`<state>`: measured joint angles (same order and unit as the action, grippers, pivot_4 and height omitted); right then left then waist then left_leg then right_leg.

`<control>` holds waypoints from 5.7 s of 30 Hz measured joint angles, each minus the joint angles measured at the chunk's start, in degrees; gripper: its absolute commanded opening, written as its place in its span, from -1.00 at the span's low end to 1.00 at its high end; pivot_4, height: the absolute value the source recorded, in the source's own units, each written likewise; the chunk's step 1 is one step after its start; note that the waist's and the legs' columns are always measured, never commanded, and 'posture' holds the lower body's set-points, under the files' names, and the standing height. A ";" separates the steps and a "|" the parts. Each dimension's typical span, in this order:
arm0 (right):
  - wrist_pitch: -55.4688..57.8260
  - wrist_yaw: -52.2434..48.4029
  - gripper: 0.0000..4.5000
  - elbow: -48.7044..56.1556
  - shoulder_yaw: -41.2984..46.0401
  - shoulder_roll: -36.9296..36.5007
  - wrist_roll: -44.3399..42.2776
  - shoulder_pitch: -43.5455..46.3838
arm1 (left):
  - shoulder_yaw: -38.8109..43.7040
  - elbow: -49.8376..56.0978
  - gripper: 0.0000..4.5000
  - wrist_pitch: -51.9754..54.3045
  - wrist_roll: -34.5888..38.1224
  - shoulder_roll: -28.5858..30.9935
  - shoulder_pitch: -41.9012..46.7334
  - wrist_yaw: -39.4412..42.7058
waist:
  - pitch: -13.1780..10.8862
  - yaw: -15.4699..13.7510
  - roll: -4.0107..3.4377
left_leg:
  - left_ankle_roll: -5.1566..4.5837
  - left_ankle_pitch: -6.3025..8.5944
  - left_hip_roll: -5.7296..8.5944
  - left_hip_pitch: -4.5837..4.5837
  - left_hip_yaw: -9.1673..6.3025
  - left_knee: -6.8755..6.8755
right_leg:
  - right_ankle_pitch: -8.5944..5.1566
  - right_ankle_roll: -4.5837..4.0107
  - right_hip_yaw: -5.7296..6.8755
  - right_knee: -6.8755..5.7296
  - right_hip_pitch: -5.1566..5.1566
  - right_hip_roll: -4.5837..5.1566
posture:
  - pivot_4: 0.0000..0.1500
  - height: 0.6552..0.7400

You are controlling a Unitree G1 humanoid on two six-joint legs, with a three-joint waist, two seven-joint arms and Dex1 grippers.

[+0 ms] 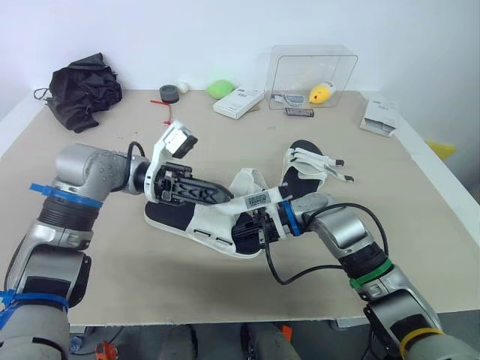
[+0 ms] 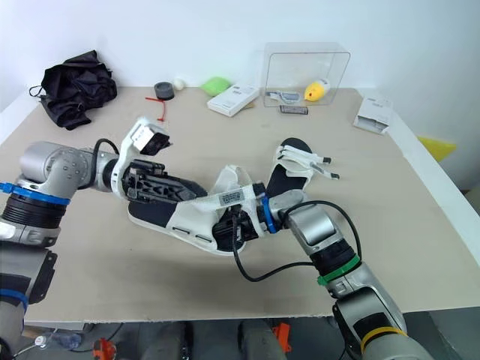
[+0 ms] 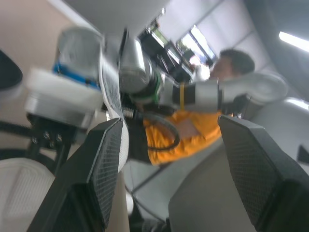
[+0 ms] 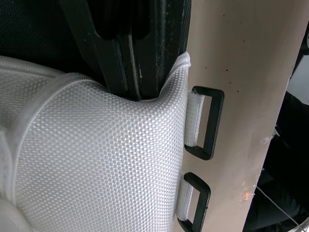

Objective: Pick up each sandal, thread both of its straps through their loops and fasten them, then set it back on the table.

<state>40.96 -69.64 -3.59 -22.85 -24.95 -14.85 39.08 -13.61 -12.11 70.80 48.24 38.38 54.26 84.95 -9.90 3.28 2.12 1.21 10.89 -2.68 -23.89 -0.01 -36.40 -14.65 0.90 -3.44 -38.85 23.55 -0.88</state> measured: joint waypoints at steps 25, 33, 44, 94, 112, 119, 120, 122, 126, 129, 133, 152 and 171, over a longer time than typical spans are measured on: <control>0.57 0.13 -1.00 0.26 0.21 0.17 -0.40 -0.22 | -6.71 7.60 -0.95 -24.74 -15.75 0.32 -8.67 4.29 | 0.00 -0.18 -0.01 | -0.03 0.02 -0.03 0.01 -0.01 0.03 | -0.21 -0.14 -0.01 -0.22 0.10 -0.03 | 1.00 1.00; 0.88 -0.06 -1.00 1.51 0.11 0.13 -0.73 -1.00 | -2.92 21.88 -0.95 -45.00 -20.76 1.93 -24.51 1.52 | 0.00 -0.22 -0.01 | -0.14 0.09 -0.11 0.05 0.06 0.10 | -0.31 -0.23 -0.09 -0.22 0.12 -0.05 | 1.00 1.00; 0.29 -0.48 -1.00 1.24 -1.50 0.57 -1.04 -0.80 | 2.55 17.91 -0.95 -86.06 -31.62 4.52 -37.81 2.02 | 0.02 -0.55 -0.05 | -0.14 0.10 -0.10 0.51 0.23 0.14 | -0.43 -0.49 -0.09 -0.22 -0.22 0.09 | 1.00 1.00; -0.27 -1.35 -1.00 0.30 -1.89 1.21 -1.04 -0.23 | 15.58 26.04 0.13 21.39 18.22 -2.85 -32.22 -45.08 | -0.14 -0.39 -0.08 | -0.07 0.13 -0.23 0.54 0.08 0.23 | -0.33 -0.36 -0.10 -0.25 -0.22 -0.15 | 1.00 1.00; 0.14 -1.13 -1.00 0.29 -1.59 1.08 -1.14 -0.32 | 14.72 27.23 -0.98 21.43 26.26 -4.15 -34.08 -60.05 | -0.13 -0.46 -0.07 | 0.02 0.10 -0.12 0.55 0.09 0.22 | -0.30 -0.31 -0.12 -0.25 -0.23 -0.06 | 1.00 1.00; 0.06 -1.11 -1.00 0.29 -1.54 1.00 -1.18 -0.33 | 15.05 29.21 -0.98 21.39 26.69 -3.40 -34.24 -60.38 | -0.14 -0.42 -0.04 | 0.07 0.08 -0.06 0.53 0.11 0.21 | -0.28 -0.24 -0.15 -0.25 -0.21 -0.03 | 1.00 1.00; 0.06 -1.13 -1.00 0.28 -1.56 1.00 -1.19 -0.33 | 14.91 29.96 -0.98 21.38 26.68 -2.07 -34.20 -59.15 | -0.14 -0.42 -0.05 | 0.07 0.08 -0.06 0.55 0.11 0.23 | -0.28 -0.25 -0.16 -0.24 -0.22 -0.02 | 1.00 1.00; 0.03 -1.21 -1.00 0.28 -1.58 1.06 -1.24 -0.29 | 13.94 32.09 -0.98 20.85 26.65 1.88 -34.16 -54.33 | -0.16 -0.39 -0.01 | 0.11 0.10 -0.07 0.53 0.10 0.25 | -0.31 -0.28 -0.14 -0.24 -0.19 -0.04 | 1.00 1.00; -0.20 -1.57 -1.00 0.13 -1.70 1.08 -1.33 -0.24 | 12.24 38.58 -0.98 14.40 24.00 15.58 -34.21 -35.87 | -0.17 -0.39 -0.04 | 0.50 0.12 -0.09 0.58 0.11 0.39 | -0.41 -0.38 -0.13 -0.22 -0.15 -0.05 | 1.00 1.00; -0.61 -1.77 -1.00 -0.13 -1.77 1.10 -1.32 0.01 | 9.68 37.79 -0.98 2.55 16.40 25.92 -32.48 -15.12 | -0.21 -0.48 -0.08 | 0.65 0.09 -0.04 0.56 0.14 0.57 | -0.67 -0.63 -0.11 -0.18 -0.07 0.01 | 1.00 1.00; -0.87 -2.02 -1.00 -0.27 -1.94 1.29 -1.33 0.25 | 9.34 33.31 -0.98 0.04 15.76 26.29 -27.08 -5.24 | -0.23 -0.47 -0.03 | 0.69 0.13 -0.06 0.47 0.13 0.61 | -0.63 -0.36 -0.09 -0.16 -0.02 0.01 | 1.00 1.00; -1.14 -1.61 -1.00 -0.93 -1.89 1.77 -0.94 0.69 | 13.00 14.40 -0.98 2.12 7.09 4.37 -19.75 -23.88 | -0.25 -0.16 0.04 | 0.56 0.35 -0.22 0.37 0.06 0.11 | -0.58 -0.23 -0.13 -0.25 -0.12 -0.20 | 1.00 1.00; -0.78 -1.34 -1.00 -0.55 -1.92 1.66 -1.07 0.48 | 9.69 7.69 -0.98 7.02 7.19 10.87 -15.81 -14.60 | -0.25 -0.34 0.03 | 0.59 0.37 -0.20 0.47 0.02 0.22 | -0.62 -0.32 -0.08 -0.25 -0.16 -0.20 | 1.00 1.00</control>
<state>40.18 -70.98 -4.14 -24.76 -23.29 -15.92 39.56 -3.92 -4.42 77.82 55.43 49.25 38.45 70.35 -10.15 2.93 2.15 1.81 11.26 -2.87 -23.42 0.01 -36.18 -15.27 0.58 -3.52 -39.10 23.39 -1.07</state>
